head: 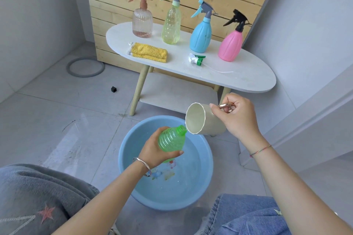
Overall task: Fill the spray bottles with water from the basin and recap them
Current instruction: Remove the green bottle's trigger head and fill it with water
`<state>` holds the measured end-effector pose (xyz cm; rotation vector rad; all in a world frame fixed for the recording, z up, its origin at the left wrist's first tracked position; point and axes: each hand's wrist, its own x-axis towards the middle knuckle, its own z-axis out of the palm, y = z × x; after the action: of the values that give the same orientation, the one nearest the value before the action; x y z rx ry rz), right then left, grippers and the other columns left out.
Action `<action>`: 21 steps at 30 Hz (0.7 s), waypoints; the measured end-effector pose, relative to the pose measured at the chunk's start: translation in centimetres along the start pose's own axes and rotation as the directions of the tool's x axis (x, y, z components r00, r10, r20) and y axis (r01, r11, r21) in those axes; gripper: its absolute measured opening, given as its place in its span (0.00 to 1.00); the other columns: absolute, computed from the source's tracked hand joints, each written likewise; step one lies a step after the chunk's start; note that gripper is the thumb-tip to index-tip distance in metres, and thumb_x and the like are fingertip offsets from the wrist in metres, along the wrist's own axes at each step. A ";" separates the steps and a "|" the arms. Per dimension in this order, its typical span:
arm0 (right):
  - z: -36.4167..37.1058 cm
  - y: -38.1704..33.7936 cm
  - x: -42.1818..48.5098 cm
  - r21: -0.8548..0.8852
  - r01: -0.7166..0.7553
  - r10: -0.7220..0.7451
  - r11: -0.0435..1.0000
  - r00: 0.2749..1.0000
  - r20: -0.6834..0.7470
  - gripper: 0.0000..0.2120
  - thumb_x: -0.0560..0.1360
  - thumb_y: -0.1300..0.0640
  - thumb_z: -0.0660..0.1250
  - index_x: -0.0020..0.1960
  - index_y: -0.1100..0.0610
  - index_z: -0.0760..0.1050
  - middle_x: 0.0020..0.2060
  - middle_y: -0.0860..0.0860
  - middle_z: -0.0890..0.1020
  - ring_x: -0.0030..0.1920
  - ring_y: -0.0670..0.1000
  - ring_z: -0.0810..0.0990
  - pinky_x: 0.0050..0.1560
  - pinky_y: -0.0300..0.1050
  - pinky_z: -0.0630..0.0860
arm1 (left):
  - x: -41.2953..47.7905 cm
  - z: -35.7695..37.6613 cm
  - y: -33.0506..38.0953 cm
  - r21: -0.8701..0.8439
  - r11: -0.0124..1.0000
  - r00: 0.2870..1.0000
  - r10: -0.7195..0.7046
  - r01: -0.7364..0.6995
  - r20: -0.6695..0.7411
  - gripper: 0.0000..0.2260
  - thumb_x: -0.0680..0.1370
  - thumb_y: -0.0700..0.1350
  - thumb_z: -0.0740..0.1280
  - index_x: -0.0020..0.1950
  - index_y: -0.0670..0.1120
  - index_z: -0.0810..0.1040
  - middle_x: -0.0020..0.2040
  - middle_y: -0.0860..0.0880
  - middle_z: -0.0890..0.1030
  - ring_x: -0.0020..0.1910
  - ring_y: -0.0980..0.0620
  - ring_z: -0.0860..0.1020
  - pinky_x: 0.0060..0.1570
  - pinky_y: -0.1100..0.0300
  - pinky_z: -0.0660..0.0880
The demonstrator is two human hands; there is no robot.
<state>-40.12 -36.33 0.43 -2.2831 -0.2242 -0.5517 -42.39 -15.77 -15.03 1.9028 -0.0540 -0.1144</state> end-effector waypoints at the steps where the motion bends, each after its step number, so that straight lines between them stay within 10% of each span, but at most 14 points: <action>1: 0.0 0.0 0.0 0.001 0.004 -0.004 1.000 1.000 -0.001 0.19 0.68 0.61 0.74 0.29 0.63 0.65 0.25 0.48 0.66 0.28 0.46 0.65 0.30 0.33 0.59 | 0.0 0.0 0.0 0.000 1.000 1.000 -0.004 0.004 0.001 0.31 0.62 0.52 0.81 0.60 0.56 0.71 0.53 0.61 0.77 0.54 0.67 0.74 0.46 0.78 0.68; 21: 0.3 -0.3 0.0 -0.064 0.115 -0.115 0.991 0.993 0.011 0.19 0.67 0.61 0.74 0.29 0.61 0.63 0.27 0.47 0.65 0.30 0.47 0.65 0.31 0.35 0.59 | -0.2 0.1 -0.3 0.004 1.000 1.000 -0.005 0.005 0.003 0.32 0.62 0.53 0.81 0.61 0.56 0.71 0.54 0.61 0.77 0.54 0.67 0.74 0.44 0.79 0.68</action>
<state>-40.07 -35.88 0.41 -2.3454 -0.3481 -0.6183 -42.63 -15.78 -15.33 1.9069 -0.0507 -0.1204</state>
